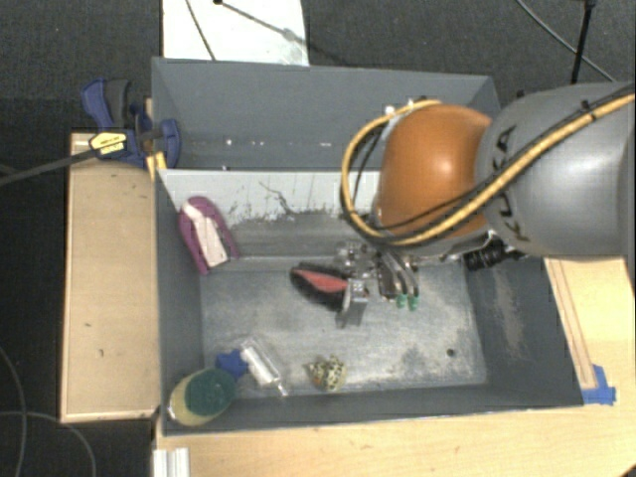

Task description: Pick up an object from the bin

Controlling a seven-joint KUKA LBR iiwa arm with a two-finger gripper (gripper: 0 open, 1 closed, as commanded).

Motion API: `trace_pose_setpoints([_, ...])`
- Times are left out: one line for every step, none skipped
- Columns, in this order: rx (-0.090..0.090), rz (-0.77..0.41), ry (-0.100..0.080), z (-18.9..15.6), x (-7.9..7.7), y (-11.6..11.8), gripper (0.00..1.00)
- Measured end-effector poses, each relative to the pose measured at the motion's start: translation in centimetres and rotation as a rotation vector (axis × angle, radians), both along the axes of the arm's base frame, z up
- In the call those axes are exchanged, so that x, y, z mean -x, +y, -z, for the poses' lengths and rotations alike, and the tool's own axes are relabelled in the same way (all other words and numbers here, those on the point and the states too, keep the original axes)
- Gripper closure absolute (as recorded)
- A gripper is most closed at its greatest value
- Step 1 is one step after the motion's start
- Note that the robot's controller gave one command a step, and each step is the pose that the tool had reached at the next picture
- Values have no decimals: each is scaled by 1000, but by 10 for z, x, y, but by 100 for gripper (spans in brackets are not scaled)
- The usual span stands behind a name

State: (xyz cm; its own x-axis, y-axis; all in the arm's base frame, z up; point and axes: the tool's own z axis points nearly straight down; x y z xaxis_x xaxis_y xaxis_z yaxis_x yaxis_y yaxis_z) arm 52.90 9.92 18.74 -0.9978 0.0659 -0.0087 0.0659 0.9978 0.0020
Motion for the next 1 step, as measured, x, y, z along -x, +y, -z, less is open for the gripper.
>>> trace_pose_setpoints([-3, 25, -3, -121, -14, 43, 100])
